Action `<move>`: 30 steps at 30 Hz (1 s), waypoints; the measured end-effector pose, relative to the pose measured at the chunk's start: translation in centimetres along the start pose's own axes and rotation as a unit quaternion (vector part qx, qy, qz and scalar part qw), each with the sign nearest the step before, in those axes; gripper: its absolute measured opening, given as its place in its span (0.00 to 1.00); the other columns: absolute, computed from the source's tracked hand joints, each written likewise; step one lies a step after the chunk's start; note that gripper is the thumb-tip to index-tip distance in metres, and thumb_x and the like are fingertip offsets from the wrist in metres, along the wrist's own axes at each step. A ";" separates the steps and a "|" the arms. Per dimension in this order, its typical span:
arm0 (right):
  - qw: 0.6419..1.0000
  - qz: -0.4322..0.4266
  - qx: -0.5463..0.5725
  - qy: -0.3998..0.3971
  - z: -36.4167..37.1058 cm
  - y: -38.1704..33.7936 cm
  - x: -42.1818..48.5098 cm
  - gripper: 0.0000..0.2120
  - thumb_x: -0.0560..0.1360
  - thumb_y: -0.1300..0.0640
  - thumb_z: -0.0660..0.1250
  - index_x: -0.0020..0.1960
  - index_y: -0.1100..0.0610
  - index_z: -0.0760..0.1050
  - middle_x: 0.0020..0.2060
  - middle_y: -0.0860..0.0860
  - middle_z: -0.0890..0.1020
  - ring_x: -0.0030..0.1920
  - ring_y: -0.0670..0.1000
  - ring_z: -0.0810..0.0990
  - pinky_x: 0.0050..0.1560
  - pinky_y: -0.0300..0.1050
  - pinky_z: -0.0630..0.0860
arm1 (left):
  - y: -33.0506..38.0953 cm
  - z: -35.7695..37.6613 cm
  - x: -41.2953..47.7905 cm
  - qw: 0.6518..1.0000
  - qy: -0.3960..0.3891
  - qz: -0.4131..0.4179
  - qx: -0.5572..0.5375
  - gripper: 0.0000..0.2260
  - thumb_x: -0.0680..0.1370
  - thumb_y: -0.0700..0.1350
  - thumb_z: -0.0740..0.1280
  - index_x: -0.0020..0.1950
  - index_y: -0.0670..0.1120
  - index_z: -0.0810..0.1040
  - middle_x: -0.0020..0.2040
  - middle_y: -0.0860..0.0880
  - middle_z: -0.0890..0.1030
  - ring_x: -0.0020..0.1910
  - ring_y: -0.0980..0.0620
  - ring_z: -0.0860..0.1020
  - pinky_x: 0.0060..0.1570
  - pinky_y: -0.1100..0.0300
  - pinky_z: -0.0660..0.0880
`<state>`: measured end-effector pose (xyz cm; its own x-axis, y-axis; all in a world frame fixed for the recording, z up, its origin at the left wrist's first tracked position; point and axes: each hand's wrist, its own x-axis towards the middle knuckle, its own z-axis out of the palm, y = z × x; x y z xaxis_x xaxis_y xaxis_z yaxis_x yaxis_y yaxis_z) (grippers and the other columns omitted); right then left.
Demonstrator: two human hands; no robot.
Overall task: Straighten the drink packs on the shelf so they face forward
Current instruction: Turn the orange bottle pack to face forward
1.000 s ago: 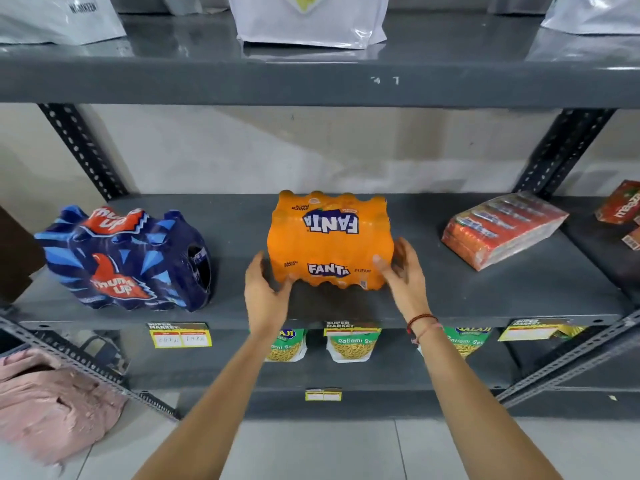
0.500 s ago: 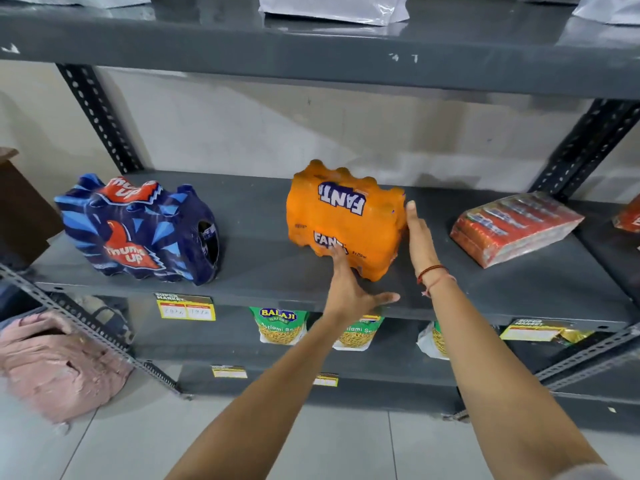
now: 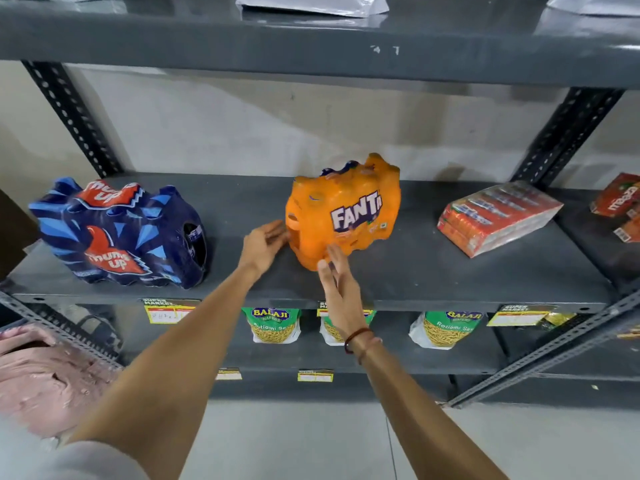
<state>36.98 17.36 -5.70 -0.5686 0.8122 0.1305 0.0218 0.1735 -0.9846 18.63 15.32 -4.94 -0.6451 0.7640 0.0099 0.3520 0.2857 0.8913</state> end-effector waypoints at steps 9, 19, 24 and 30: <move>0.976 0.056 -0.078 0.195 -8.8 -0.5 8.5 0.39 0.72 0.43 0.67 0.74 0.56 0.54 0.74 0.57 0.59 0.73 0.57 0.61 0.70 0.54 0.63 | 1.2 4.3 -3.7 0.992 0.045 0.013 -0.113 0.32 0.71 0.63 0.66 0.71 0.51 0.65 0.67 0.50 0.74 0.62 0.51 0.75 0.59 0.53 0.75; 0.987 0.089 -0.077 0.108 -8.7 0.7 8.8 0.33 0.74 0.44 0.65 0.73 0.55 0.57 0.69 0.56 0.70 0.66 0.58 0.72 0.66 0.57 0.70 | 0.8 1.8 -2.6 0.999 -0.030 0.003 -0.030 0.32 0.73 0.56 0.67 0.72 0.46 0.62 0.68 0.45 0.72 0.65 0.45 0.73 0.62 0.49 0.72; 0.983 0.074 -0.127 0.111 -8.4 1.4 6.3 0.35 0.73 0.45 0.66 0.73 0.57 0.57 0.69 0.58 0.70 0.67 0.60 0.71 0.66 0.62 0.70 | 0.5 0.6 -3.3 0.999 -0.030 0.007 -0.013 0.30 0.74 0.54 0.68 0.72 0.46 0.63 0.68 0.44 0.73 0.65 0.45 0.73 0.62 0.51 0.71; 0.981 0.063 -0.146 0.111 -6.9 1.2 3.7 0.34 0.73 0.46 0.66 0.73 0.57 0.57 0.68 0.58 0.70 0.67 0.60 0.71 0.64 0.63 0.71 | -0.5 -1.2 -5.1 0.999 -0.044 0.021 -0.007 0.29 0.75 0.52 0.66 0.73 0.44 0.61 0.69 0.44 0.72 0.66 0.44 0.72 0.62 0.52 0.71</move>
<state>40.58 24.48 -5.63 -0.3530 0.9334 0.0637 0.3342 0.1894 -0.9233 20.97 10.56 -4.89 -0.5673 0.8235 0.0084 0.3673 0.2438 0.8976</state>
